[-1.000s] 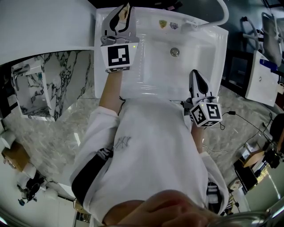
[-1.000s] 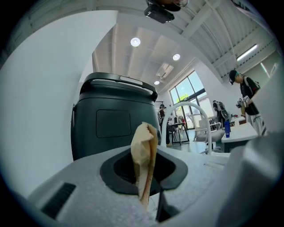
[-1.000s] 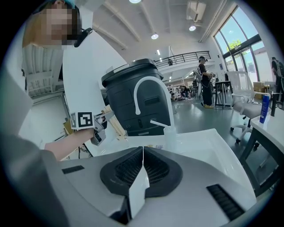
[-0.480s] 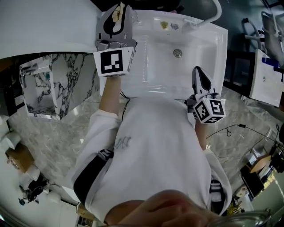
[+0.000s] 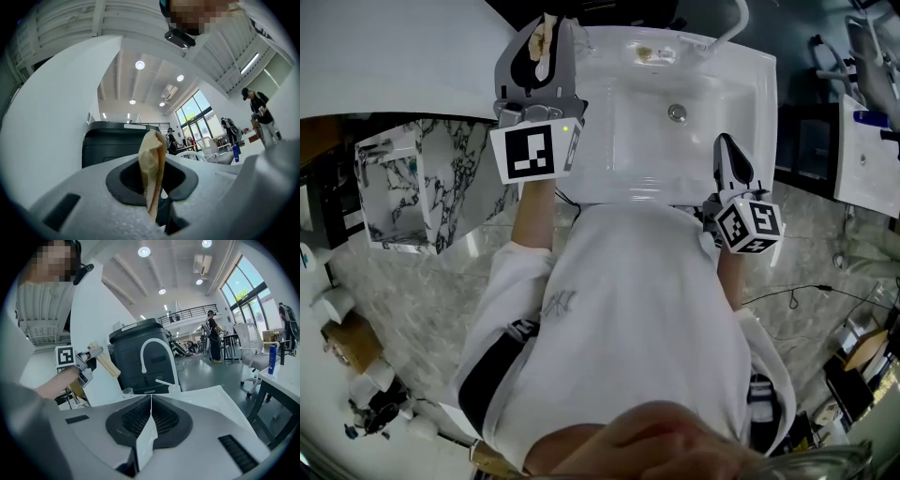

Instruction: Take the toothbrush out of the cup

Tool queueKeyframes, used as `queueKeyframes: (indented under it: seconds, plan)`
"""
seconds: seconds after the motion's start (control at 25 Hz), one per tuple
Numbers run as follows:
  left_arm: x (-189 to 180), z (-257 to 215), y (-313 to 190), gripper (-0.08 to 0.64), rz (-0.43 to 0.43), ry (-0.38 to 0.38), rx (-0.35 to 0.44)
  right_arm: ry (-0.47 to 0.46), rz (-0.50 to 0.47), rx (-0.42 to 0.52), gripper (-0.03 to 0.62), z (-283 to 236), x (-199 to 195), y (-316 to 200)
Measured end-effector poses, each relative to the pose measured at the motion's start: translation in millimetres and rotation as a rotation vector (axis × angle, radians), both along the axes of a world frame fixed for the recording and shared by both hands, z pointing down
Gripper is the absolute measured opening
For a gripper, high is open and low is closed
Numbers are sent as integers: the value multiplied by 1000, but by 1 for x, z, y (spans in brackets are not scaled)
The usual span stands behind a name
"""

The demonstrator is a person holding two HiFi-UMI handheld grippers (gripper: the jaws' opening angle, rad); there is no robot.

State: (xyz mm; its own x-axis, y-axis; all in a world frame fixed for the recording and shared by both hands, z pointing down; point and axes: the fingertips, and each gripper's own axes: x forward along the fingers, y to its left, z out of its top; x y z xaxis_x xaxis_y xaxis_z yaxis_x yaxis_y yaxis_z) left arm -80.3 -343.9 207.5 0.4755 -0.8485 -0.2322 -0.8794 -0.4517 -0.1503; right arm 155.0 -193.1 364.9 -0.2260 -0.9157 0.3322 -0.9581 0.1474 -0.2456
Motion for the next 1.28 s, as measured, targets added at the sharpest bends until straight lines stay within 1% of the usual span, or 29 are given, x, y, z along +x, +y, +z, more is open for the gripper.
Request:
queueKeyframes:
  seconds: [0.24,0.4,0.8,1.12,1.28]
  plan:
    - [-6,-13,26,58,-7,10,20,-13,10,35,15,-6,3,7]
    - [-13,-19,45,58,-11,22,24,-15,8,39,15,-6,3,10]
    - [-44,-9,88,58,-26,74,-15,2,-18,51,15,-10,-17,15]
    - [-63,-2,119,58,6,78,-47,11,-11,74,15,-19,-28,21]
    - [-73,0,132,57,6,80,-61,9,-19,87,15,-25,-35,25]
